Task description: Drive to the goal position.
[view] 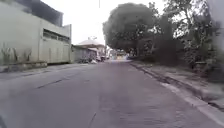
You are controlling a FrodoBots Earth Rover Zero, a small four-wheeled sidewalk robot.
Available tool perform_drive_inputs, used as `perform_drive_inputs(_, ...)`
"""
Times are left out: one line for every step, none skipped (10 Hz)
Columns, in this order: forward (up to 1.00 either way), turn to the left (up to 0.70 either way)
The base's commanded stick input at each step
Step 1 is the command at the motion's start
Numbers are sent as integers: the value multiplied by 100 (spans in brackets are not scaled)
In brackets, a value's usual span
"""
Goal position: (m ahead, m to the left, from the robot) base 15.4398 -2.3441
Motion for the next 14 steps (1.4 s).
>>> perform_drive_inputs(100, -15)
perform_drive_inputs(100, -34)
perform_drive_inputs(100, -34)
perform_drive_inputs(100, -34)
perform_drive_inputs(100, -34)
perform_drive_inputs(100, -34)
perform_drive_inputs(100, -34)
perform_drive_inputs(100, -25)
perform_drive_inputs(100, -10)
perform_drive_inputs(100, 5)
perform_drive_inputs(100, 6)
perform_drive_inputs(100, 6)
perform_drive_inputs(100, 6)
perform_drive_inputs(100, 6)
